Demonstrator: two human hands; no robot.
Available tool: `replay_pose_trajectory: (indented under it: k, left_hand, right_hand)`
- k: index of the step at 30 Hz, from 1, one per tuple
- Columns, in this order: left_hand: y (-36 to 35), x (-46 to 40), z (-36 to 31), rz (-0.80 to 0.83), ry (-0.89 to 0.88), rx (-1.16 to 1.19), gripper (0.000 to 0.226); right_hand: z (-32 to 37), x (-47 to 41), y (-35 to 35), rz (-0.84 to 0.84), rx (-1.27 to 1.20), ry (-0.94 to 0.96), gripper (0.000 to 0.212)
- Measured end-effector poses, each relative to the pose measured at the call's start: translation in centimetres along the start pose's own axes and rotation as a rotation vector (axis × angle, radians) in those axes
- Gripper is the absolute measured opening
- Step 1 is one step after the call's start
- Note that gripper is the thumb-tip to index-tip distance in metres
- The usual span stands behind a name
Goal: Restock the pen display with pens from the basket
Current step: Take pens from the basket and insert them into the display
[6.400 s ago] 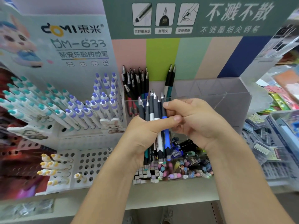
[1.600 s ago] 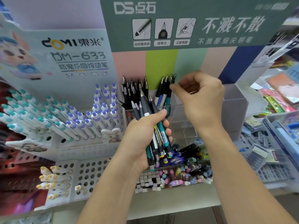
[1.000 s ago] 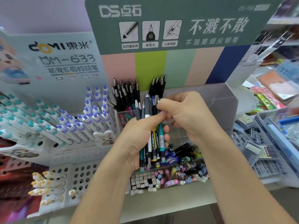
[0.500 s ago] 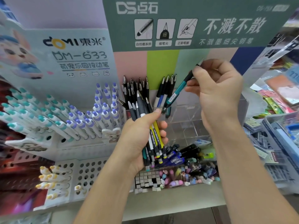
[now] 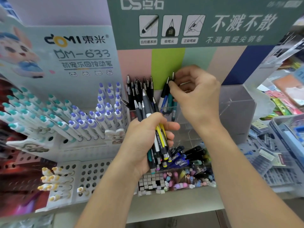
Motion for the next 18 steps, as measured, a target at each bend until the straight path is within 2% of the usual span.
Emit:
replay_pose_trajectory:
  k: [3,9,14,16,18]
  left_hand:
    - [0.0,0.1,0.1,-0.003,0.002,-0.001,0.013]
    - [-0.1,0.1,0.5,-0.014,0.014,0.013,0.024]
    - [-0.5,0.3,0.3,-0.004,0.003,0.008,0.014]
    - [-0.8,0.2,0.2,0.008,-0.002,-0.003,0.012]
    - [-1.0,0.2,0.1,0.038,-0.011,-0.011,0.011]
  right_hand:
    - [-0.5,0.2,-0.3,-0.032,0.089,0.04,0.017]
    - [-1.1,0.1,0.1,-0.063,0.107,-0.048,0.029]
    - [0.8,1.3,1.8,-0.129,0.071,-0.11,0.015]
    - [1.8,2.0,2.5,0.007,0.042,-0.224,0.016]
    - [2.5,3.0,2.5,0.304,0.005,-0.386,0.02]
Point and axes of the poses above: each hand's wrist, its own x-axis away from the middle knuckle, its own y-axis out of the back of the hand, z = x × y, the point moved 2 cm from there along -x, towards the middle knuckle, and after that the axes turned 3 degrees about -y, right-handed, at the moved point
